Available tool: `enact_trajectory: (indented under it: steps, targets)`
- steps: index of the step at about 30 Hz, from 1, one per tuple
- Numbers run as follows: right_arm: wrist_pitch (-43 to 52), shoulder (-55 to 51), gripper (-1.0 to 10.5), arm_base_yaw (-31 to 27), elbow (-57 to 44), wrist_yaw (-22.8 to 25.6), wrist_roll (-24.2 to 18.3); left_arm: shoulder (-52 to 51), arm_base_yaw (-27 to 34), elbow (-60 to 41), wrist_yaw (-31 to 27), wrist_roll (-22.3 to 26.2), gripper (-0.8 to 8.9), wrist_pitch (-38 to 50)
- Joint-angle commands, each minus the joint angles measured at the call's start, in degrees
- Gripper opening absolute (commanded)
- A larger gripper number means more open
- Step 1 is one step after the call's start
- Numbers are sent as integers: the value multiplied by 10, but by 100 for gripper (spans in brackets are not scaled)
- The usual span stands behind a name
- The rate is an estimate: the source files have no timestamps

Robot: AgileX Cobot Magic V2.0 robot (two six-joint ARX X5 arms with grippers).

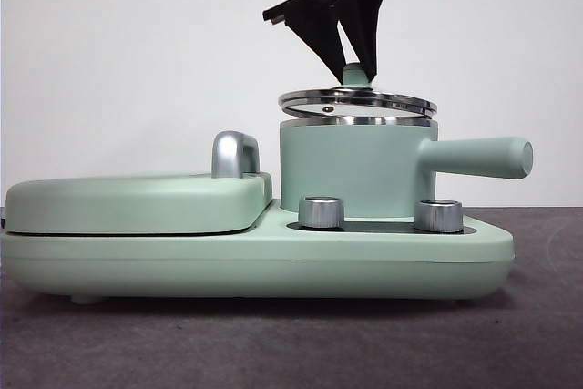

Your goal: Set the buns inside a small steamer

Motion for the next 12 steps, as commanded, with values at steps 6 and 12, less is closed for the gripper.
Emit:
enact_trajectory:
  steps: [6, 12]
  targets:
    - [5, -1, 496, 5, 3, 2, 7, 24, -5, 24, 3, 8, 15, 14]
    - [5, -1, 496, 5, 3, 2, 7, 36, -5, 24, 3, 8, 16, 2]
